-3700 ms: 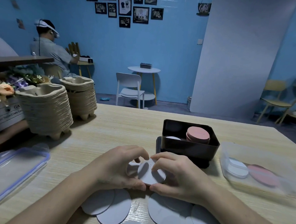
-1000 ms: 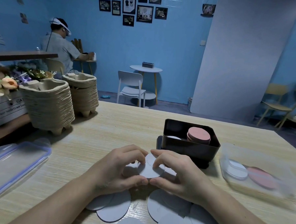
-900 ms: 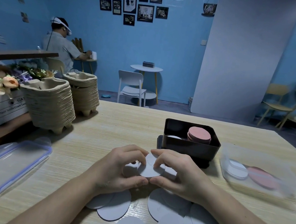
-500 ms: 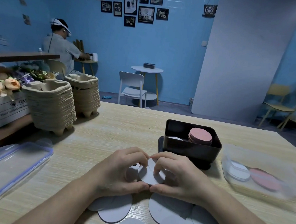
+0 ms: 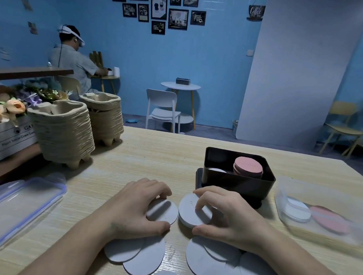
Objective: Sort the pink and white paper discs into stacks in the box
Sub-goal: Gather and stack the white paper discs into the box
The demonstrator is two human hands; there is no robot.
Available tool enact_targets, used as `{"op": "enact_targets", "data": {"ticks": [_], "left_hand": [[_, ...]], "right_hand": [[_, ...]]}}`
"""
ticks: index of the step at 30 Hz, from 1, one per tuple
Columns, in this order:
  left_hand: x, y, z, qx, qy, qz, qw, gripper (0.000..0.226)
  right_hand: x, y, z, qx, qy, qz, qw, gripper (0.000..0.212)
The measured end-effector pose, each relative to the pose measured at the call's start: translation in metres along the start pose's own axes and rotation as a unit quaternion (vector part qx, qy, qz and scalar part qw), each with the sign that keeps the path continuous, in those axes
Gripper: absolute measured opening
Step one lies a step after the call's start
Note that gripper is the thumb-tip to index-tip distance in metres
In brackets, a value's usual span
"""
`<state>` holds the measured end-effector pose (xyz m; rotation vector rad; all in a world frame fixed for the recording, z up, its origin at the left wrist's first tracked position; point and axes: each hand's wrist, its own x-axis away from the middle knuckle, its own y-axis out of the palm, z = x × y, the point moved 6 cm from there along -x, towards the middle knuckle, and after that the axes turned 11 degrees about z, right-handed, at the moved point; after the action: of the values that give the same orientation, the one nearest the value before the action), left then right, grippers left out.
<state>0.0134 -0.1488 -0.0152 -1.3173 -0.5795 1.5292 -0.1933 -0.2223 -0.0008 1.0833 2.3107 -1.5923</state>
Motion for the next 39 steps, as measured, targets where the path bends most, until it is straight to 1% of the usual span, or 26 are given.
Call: {"op": "enact_targets", "data": {"ticks": [3, 6, 10, 13, 15, 20, 24, 28, 30, 33, 36, 39], "left_hand": [[-0.001, -0.002, 0.001, 0.010, -0.004, 0.009, 1.000, 0.053], [-0.001, -0.005, 0.000, 0.031, -0.014, 0.020, 0.999, 0.051], [-0.001, -0.011, -0.001, 0.062, -0.024, 0.052, 0.996, 0.046], [-0.003, -0.013, 0.006, 0.085, -0.002, 0.088, 0.993, 0.041], [-0.004, -0.013, 0.012, 0.090, 0.015, 0.098, 0.991, 0.040], [-0.004, -0.007, 0.022, 0.064, 0.057, 0.096, 0.992, 0.046], [-0.004, -0.004, 0.024, 0.049, 0.074, 0.095, 0.992, 0.047], [-0.004, -0.003, 0.029, 0.027, 0.091, 0.108, 0.990, 0.049], [-0.005, -0.004, 0.031, 0.024, 0.095, 0.123, 0.988, 0.046], [-0.005, -0.003, 0.034, 0.031, 0.103, 0.138, 0.985, 0.044], [-0.005, -0.002, 0.031, 0.050, 0.098, 0.128, 0.986, 0.047], [-0.003, -0.003, 0.021, 0.106, 0.070, 0.103, 0.987, 0.053]], "right_hand": [[0.001, 0.001, 0.001, 0.008, 0.007, -0.011, 1.000, 0.033], [0.002, 0.000, 0.001, 0.018, 0.011, -0.016, 1.000, 0.034], [0.002, 0.000, 0.001, 0.021, 0.004, -0.020, 1.000, 0.031], [0.001, 0.002, 0.002, 0.019, 0.002, -0.017, 1.000, 0.030], [0.001, 0.004, 0.001, 0.011, 0.000, -0.017, 1.000, 0.031], [-0.001, 0.005, 0.000, 0.000, 0.011, -0.005, 1.000, 0.043], [-0.002, 0.007, -0.005, 0.001, -0.021, -0.006, 1.000, 0.049], [-0.003, 0.008, -0.010, -0.017, -0.043, -0.005, 0.999, 0.039], [-0.003, 0.007, -0.011, -0.021, -0.049, 0.001, 0.999, 0.031], [-0.004, 0.006, -0.012, -0.023, -0.050, 0.009, 0.998, 0.027], [-0.004, 0.007, -0.009, -0.038, -0.050, 0.013, 0.998, 0.027], [-0.002, 0.005, -0.008, -0.055, -0.040, 0.015, 0.998, 0.028]]}}
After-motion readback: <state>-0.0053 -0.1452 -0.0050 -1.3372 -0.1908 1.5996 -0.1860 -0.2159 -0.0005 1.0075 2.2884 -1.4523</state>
